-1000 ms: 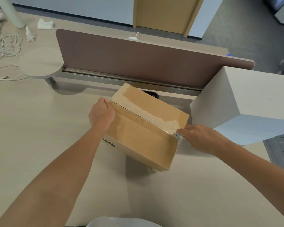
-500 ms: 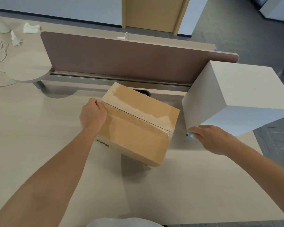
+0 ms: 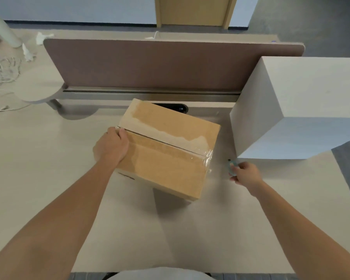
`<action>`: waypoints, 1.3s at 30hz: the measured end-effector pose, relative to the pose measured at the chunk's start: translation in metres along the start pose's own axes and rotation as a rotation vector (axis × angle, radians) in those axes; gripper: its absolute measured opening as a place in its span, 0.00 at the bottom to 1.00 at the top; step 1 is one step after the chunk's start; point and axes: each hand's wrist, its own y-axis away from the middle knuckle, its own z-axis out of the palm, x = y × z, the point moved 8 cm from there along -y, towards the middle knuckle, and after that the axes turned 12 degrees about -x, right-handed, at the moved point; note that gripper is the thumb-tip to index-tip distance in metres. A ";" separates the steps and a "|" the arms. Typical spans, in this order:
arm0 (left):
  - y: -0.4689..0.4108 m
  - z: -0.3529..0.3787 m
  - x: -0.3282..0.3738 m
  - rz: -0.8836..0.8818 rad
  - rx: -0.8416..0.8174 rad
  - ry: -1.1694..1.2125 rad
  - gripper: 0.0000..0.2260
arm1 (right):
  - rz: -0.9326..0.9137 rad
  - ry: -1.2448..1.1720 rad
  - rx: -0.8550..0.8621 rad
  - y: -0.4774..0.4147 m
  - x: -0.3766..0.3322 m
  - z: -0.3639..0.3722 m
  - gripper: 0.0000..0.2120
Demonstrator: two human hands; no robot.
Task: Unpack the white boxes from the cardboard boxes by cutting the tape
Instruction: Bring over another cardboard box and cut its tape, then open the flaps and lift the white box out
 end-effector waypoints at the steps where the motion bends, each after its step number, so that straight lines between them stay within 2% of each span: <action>1: 0.004 0.000 -0.004 -0.026 0.002 -0.002 0.23 | 0.018 -0.051 0.016 -0.008 0.007 0.004 0.11; 2: 0.009 0.001 -0.008 -0.050 0.005 -0.005 0.23 | 0.018 -0.046 0.031 -0.014 0.010 0.008 0.10; 4: 0.018 0.001 -0.017 -0.092 0.014 -0.008 0.23 | -0.047 0.198 0.066 -0.023 0.002 0.014 0.08; 6: 0.026 0.002 -0.025 -0.127 0.021 0.005 0.24 | -0.104 0.352 0.056 -0.029 -0.009 0.024 0.11; 11: 0.043 0.002 -0.034 -0.197 0.017 0.025 0.24 | -0.128 0.385 0.003 -0.048 -0.017 0.036 0.14; 14: 0.053 0.003 -0.037 -0.220 0.009 0.049 0.24 | -0.010 0.337 0.061 -0.046 -0.018 0.030 0.14; 16: 0.058 0.003 -0.038 -0.205 -0.019 0.072 0.24 | -0.086 0.312 0.112 -0.028 -0.040 0.026 0.15; 20: 0.057 -0.002 -0.033 -0.092 -0.077 0.143 0.25 | -0.270 0.134 0.097 0.023 -0.089 0.036 0.23; 23: 0.053 -0.008 -0.032 -0.019 -0.043 0.243 0.22 | -0.286 0.185 -0.058 0.055 -0.115 0.061 0.26; 25: 0.051 -0.017 -0.031 0.034 -0.003 0.330 0.17 | -0.260 0.177 -0.085 0.067 -0.128 0.069 0.27; 29: 0.043 -0.043 -0.026 0.107 0.035 0.432 0.16 | -0.228 0.048 -0.041 0.073 -0.149 0.065 0.19; 34: 0.025 -0.073 0.011 0.355 -0.002 0.625 0.14 | -0.320 -0.267 0.008 0.064 -0.191 0.054 0.30; 36: 0.015 -0.071 0.030 0.470 -0.038 0.507 0.19 | -0.382 -0.286 0.038 0.062 -0.208 0.058 0.35; 37: 0.009 -0.065 0.039 0.526 -0.060 0.386 0.22 | -0.432 -0.223 0.056 0.062 -0.217 0.063 0.37; 39: -0.003 -0.047 0.058 0.617 -0.119 0.112 0.26 | -0.532 0.046 0.070 0.063 -0.234 0.079 0.33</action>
